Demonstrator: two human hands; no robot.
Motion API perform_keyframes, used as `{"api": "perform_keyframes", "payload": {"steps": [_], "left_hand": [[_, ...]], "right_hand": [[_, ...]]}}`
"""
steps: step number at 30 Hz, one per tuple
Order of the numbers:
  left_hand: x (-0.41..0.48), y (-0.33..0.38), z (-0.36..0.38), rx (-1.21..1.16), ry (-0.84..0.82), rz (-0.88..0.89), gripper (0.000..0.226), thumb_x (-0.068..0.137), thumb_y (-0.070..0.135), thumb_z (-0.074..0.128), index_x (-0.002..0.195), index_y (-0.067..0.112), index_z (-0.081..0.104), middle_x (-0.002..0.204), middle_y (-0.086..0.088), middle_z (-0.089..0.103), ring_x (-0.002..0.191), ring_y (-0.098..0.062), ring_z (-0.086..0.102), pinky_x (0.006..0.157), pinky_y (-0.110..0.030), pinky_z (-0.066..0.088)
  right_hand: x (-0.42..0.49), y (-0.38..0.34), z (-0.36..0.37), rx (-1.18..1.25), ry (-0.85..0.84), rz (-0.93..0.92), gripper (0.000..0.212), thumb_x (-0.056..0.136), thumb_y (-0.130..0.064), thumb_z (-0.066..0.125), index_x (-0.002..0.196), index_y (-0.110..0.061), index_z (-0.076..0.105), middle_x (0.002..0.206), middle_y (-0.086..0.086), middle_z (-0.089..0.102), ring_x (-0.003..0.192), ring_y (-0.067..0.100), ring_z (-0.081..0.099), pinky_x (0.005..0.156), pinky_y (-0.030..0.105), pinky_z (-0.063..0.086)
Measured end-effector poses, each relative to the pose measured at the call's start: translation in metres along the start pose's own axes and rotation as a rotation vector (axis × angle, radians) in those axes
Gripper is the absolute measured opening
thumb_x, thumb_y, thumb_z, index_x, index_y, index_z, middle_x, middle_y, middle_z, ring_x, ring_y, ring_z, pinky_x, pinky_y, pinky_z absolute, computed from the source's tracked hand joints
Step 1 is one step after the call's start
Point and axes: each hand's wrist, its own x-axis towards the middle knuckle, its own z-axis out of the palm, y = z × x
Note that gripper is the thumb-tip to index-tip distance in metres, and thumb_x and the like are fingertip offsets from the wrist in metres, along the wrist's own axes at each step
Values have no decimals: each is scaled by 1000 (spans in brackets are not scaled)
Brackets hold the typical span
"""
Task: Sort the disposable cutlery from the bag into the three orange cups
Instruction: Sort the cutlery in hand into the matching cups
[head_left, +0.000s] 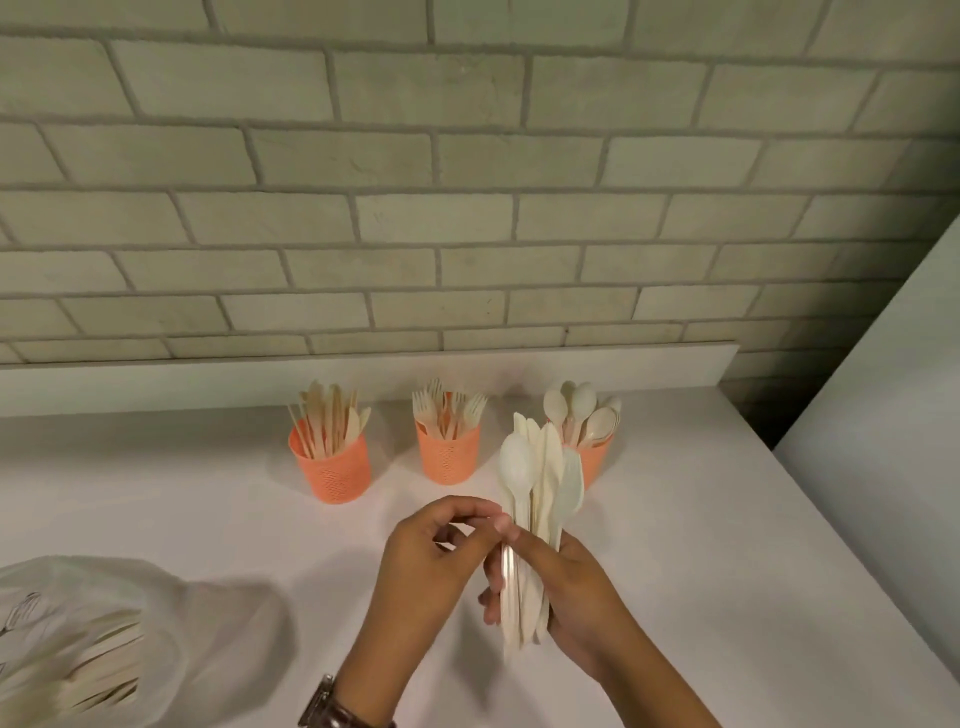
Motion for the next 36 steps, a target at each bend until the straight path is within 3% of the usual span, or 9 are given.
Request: {"api": "perform_keyframes", "payload": {"steps": [7, 12, 15, 19, 23, 26, 30, 34, 36], "left_hand": [[-5, 5, 0, 13, 11, -32, 8, 70, 25, 77, 75, 24, 72, 68, 13, 69, 56, 1, 52, 56, -7, 44], [-7, 6, -3, -135, -125, -123, 15, 69, 23, 77, 83, 21, 74, 61, -12, 64, 60, -15, 56, 63, -13, 49], [-6, 2, -1, -137, -70, -126, 14, 68, 20, 78, 82, 22, 75, 53, -1, 57, 57, -7, 55, 62, -12, 48], [0, -1, -3, -148, -81, -185, 16, 69, 22, 79, 83, 18, 75, 55, 1, 59, 60, -7, 56, 65, -15, 49], [7, -6, -7, -100, -85, -226, 11, 83, 16, 66, 78, 11, 74, 69, 5, 71, 61, 0, 63, 57, -8, 45], [10, -10, -12, -62, -87, -218, 11, 83, 21, 66, 78, 15, 75, 78, 0, 73, 68, -2, 63, 63, -10, 48], [10, -10, -14, -86, -111, -177, 13, 77, 25, 73, 84, 15, 74, 55, -10, 59, 54, -12, 53, 67, -11, 46], [19, -16, -20, -94, -95, -190, 22, 70, 27, 78, 87, 14, 74, 68, -24, 63, 66, -16, 56, 77, -19, 47], [23, -20, -25, -104, -122, -210, 24, 69, 23, 79, 89, 13, 73, 64, -16, 55, 66, -15, 52, 73, -19, 46]], "right_hand": [[-8, 3, 0, -53, -34, -7, 41, 86, -39, 56, 107, -5, 67, 72, 18, 65, 49, 28, 57, 50, 29, 49], [-9, 2, 0, -69, -8, -22, 35, 98, -24, 41, 88, 1, 64, 74, 20, 67, 46, 26, 56, 47, 27, 47], [-5, 3, 0, -111, -6, -13, 38, 99, -26, 38, 87, -1, 64, 76, 19, 69, 49, 28, 57, 53, 32, 49], [0, 5, 1, -158, -7, -4, 36, 99, -28, 38, 95, -3, 63, 77, 18, 69, 52, 28, 60, 52, 30, 50], [5, 12, 4, -168, -12, 1, 33, 100, -27, 36, 104, -4, 59, 77, 17, 69, 56, 30, 64, 48, 25, 47], [11, 16, 4, -188, -5, 9, 34, 100, -26, 36, 105, -1, 59, 76, 17, 70, 56, 30, 64, 48, 25, 47], [23, 17, 3, -261, 13, 4, 36, 100, -27, 38, 108, 0, 60, 74, 16, 70, 56, 28, 65, 52, 25, 49], [32, 17, 6, -320, -11, 11, 35, 99, -33, 39, 111, -7, 60, 76, 15, 71, 58, 30, 65, 54, 27, 50], [37, 16, 6, -312, -32, 21, 39, 98, -37, 40, 109, -6, 62, 75, 15, 71, 56, 30, 65, 54, 28, 51]]}}
